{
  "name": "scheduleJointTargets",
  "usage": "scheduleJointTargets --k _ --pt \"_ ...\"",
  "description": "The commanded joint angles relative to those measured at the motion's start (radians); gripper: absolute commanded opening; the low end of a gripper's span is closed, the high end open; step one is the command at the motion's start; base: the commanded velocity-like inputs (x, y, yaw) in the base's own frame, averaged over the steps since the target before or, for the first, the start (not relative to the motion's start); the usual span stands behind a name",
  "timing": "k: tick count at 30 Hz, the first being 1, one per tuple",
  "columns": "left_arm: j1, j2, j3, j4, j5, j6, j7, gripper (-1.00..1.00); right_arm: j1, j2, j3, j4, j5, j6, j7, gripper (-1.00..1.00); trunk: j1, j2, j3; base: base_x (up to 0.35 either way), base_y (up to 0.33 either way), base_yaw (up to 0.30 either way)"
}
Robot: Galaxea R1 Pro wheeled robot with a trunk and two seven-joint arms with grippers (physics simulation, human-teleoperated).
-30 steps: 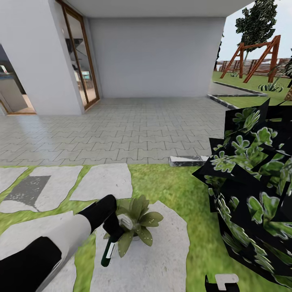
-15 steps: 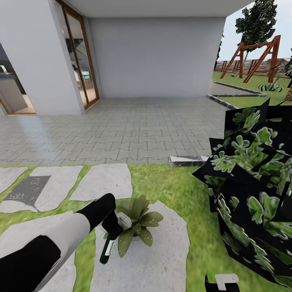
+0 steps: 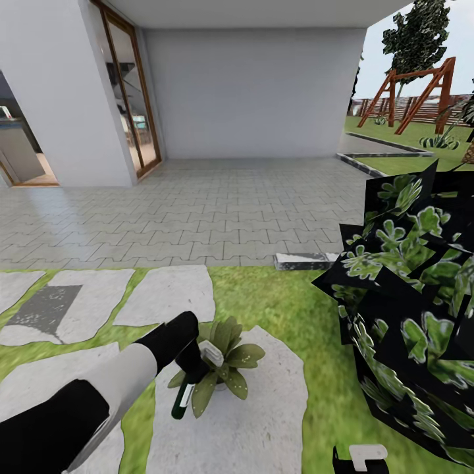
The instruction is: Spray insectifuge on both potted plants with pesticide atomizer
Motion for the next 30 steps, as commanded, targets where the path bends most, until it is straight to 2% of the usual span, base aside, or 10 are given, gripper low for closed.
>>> scheduleJointTargets --k 1,3,7,8,11,13,15,18,23,30 --pt "0.0 0.0 -0.001 -0.001 -0.01 0.001 -0.01 -1.0 -0.001 0.0 -0.002 0.001 0.01 -0.001 -0.006 1.0 0.0 0.0 -0.001 0.0 0.0 0.0" --pt "0.008 0.001 0.007 0.0 -0.01 0.001 -0.005 -1.0 -0.001 0.0 -0.002 0.001 0.01 -0.001 -0.006 1.0 0.0 0.0 -0.001 0.0 0.0 0.0" --pt "0.012 0.002 0.073 0.002 -0.008 0.0 0.072 -1.0 -0.001 0.0 -0.002 0.001 0.01 -0.001 -0.006 1.0 0.0 0.0 -0.001 0.0 0.0 0.0" --pt "0.017 0.002 0.106 0.003 -0.006 0.0 0.112 -1.0 -0.001 0.0 -0.002 0.001 0.01 -0.001 -0.006 1.0 0.0 0.0 -0.001 0.0 0.0 0.0" --pt "0.023 0.001 0.137 0.001 -0.005 0.0 0.138 -1.0 -0.001 0.0 -0.002 0.001 0.01 -0.001 -0.006 1.0 0.0 0.0 -0.001 0.0 0.0 0.0" --pt "0.024 -0.001 0.142 -0.001 -0.004 0.0 0.142 -1.0 -0.001 0.0 -0.002 0.001 0.01 -0.001 -0.006 1.0 0.0 0.0 -0.001 0.0 0.0 0.0" --pt "0.025 -0.022 0.144 -0.001 -0.004 0.0 0.144 -1.0 -0.001 0.0 -0.002 0.001 0.01 -0.001 -0.006 1.0 0.0 0.0 -0.001 0.0 0.0 0.0" --pt "0.027 -0.035 0.145 0.001 -0.004 -0.001 0.145 -1.0 -0.001 0.0 -0.002 0.001 0.01 -0.001 -0.006 1.0 0.0 0.0 -0.001 0.0 0.0 0.0" --pt "0.065 -0.027 0.142 0.001 -0.008 -0.007 0.145 -1.0 -0.001 0.0 -0.002 0.001 0.01 -0.001 -0.006 1.0 0.0 0.0 -0.001 -0.032 0.0 0.0" --pt "0.071 -0.025 0.144 0.0 -0.009 -0.009 0.145 -1.0 -0.001 0.0 -0.002 0.001 0.009 -0.001 -0.006 1.0 0.0 0.0 -0.001 -0.287 0.086 0.0"
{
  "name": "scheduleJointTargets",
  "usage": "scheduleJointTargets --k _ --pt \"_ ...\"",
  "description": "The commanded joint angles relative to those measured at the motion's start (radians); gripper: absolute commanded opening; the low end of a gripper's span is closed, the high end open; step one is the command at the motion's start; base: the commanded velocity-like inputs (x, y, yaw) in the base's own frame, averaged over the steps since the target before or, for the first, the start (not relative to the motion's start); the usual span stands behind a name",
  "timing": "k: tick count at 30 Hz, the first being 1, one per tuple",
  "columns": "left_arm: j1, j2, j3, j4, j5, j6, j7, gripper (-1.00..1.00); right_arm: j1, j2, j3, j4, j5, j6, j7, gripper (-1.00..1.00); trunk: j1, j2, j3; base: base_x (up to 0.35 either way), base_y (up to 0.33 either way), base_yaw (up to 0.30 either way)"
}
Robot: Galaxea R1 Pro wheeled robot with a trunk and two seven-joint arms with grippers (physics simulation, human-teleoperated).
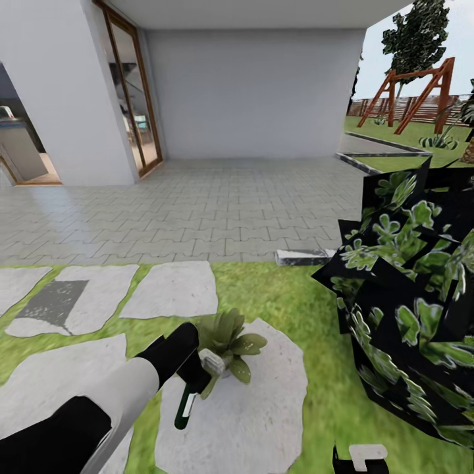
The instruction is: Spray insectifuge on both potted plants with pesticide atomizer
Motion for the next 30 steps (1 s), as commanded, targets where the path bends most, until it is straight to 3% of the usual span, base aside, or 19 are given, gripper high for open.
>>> scheduleJointTargets --k 1,8,13,18,30 --pt "0.0 0.001 -0.003 -0.001 -0.011 0.001 -0.01 -1.0 -0.001 0.0 -0.002 0.001 0.01 -0.001 -0.007 1.0 -0.001 0.0 -0.001 -0.246 0.204 -0.013" --pt "0.0 0.015 -0.003 0.0 -0.012 0.001 -0.006 -1.0 -0.001 0.001 -0.002 0.001 0.01 -0.001 -0.007 1.0 -0.001 0.0 -0.001 -0.135 0.272 -0.193" --pt "0.0 0.034 -0.003 0.0 -0.012 0.003 0.05 -1.0 -0.001 0.001 -0.002 0.001 0.01 -0.001 -0.007 1.0 -0.001 0.0 -0.001 -0.019 0.304 -0.295" --pt "0.001 0.037 -0.003 0.003 -0.012 0.004 0.063 -1.0 -0.001 0.002 -0.001 0.001 0.01 -0.001 -0.007 1.0 -0.001 0.0 -0.001 -0.001 0.314 -0.276" --pt "0.001 0.036 -0.006 0.005 -0.012 0.004 0.064 -1.0 -0.001 0.0 -0.002 0.001 0.011 0.0 -0.007 1.0 -0.001 0.0 -0.001 -0.073 0.301 -0.021"
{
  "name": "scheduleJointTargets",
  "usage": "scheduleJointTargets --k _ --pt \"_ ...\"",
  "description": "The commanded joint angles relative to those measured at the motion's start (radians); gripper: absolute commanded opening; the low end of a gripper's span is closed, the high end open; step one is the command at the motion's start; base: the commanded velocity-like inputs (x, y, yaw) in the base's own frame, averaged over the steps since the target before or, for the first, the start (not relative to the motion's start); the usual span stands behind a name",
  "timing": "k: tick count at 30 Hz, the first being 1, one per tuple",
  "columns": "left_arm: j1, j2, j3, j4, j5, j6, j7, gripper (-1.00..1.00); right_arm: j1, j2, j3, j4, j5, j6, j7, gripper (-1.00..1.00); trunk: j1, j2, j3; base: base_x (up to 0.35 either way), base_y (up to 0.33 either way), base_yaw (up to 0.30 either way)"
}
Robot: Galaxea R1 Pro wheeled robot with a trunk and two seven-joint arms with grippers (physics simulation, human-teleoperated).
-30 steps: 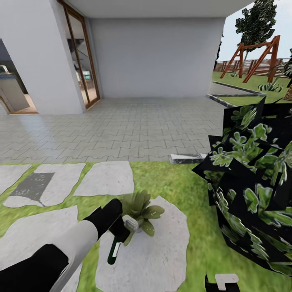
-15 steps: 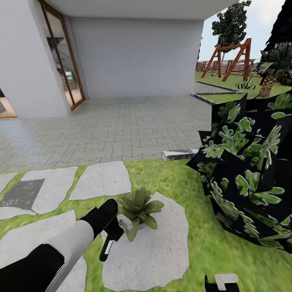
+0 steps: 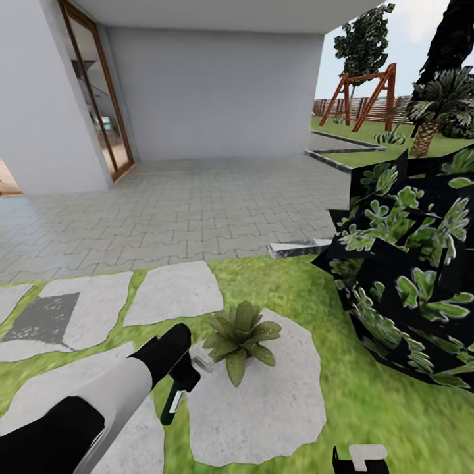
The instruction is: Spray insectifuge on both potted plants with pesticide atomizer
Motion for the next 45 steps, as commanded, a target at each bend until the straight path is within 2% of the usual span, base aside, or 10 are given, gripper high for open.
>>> scheduleJointTargets --k 1,12,15,22,33,39,45 --pt "0.0 0.0 -0.005 -0.004 -0.011 -0.001 -0.01 -1.0 -0.001 0.0 -0.003 0.001 0.01 -0.001 -0.007 1.0 0.0 0.0 -0.001 -0.004 0.093 0.0" --pt "-0.002 0.002 -0.004 -0.008 -0.011 -0.004 -0.005 -1.0 -0.001 0.0 -0.003 0.0 0.009 -0.001 -0.008 1.0 0.0 0.0 -0.001 0.062 0.104 -0.01" --pt "-0.002 0.001 -0.003 -0.008 -0.011 -0.004 0.035 -1.0 -0.001 0.0 -0.003 0.0 0.009 -0.001 -0.008 1.0 0.0 0.0 -0.001 0.021 0.289 -0.244" --pt "0.001 -0.008 -0.008 -0.002 -0.009 -0.006 0.041 -1.0 -0.001 0.0 -0.003 0.001 0.009 -0.001 -0.007 1.0 0.0 0.0 -0.001 0.001 0.061 -0.295" --pt "0.083 -0.009 -0.004 -0.004 -0.009 -0.009 0.041 -1.0 -0.001 0.0 -0.003 0.0 0.009 -0.001 -0.008 1.0 0.0 0.0 -0.001 0.0 0.001 -0.1" --pt "0.093 -0.009 0.003 -0.009 -0.008 -0.009 0.041 -1.0 -0.001 0.0 -0.003 0.0 0.009 -0.001 -0.008 1.0 0.0 0.0 -0.001 0.0 0.0 -0.007" --pt "0.093 -0.009 0.006 -0.009 -0.005 -0.01 0.042 -1.0 -0.001 0.001 -0.002 0.0 0.009 -0.001 -0.008 1.0 0.0 0.0 -0.001 0.0 0.063 -0.251"
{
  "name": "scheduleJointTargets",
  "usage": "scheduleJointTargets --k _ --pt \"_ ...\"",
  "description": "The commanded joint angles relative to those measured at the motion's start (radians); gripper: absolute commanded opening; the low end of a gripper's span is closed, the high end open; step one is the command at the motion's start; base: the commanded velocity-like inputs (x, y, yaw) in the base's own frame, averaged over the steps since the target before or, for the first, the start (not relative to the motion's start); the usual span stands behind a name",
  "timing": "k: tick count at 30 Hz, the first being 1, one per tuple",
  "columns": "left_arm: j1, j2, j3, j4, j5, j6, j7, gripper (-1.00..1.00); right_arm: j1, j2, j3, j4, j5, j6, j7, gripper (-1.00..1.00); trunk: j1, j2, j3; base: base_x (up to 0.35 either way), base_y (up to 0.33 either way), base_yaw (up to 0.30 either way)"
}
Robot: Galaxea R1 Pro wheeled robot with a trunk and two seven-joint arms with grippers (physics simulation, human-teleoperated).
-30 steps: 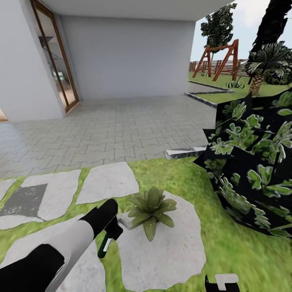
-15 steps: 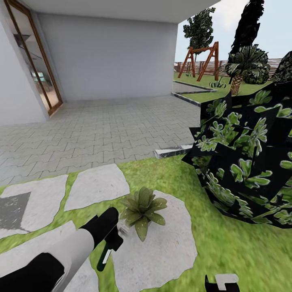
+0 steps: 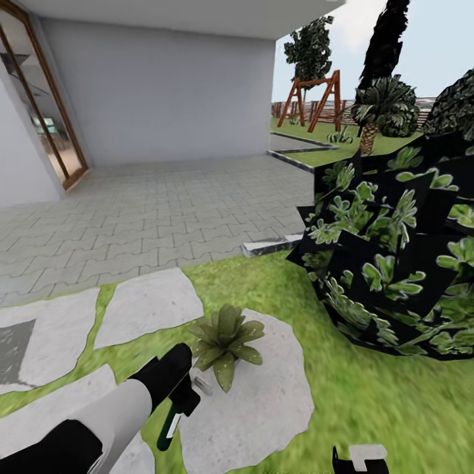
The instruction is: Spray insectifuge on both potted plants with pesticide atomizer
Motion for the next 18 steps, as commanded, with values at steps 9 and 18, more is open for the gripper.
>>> scheduleJointTargets --k 9,18 --pt "0.008 0.001 0.034 0.002 -0.01 -0.001 -0.01 -1.0 -0.001 -0.001 -0.003 0.001 0.01 -0.001 -0.006 1.0 0.0 0.0 -0.001 0.102 0.151 -0.083" --pt "0.044 -0.007 0.036 0.009 0.054 -0.071 -0.008 -1.0 -0.001 -0.001 -0.003 0.002 0.01 -0.001 -0.007 1.0 0.0 0.0 -0.001 0.017 0.002 0.0"
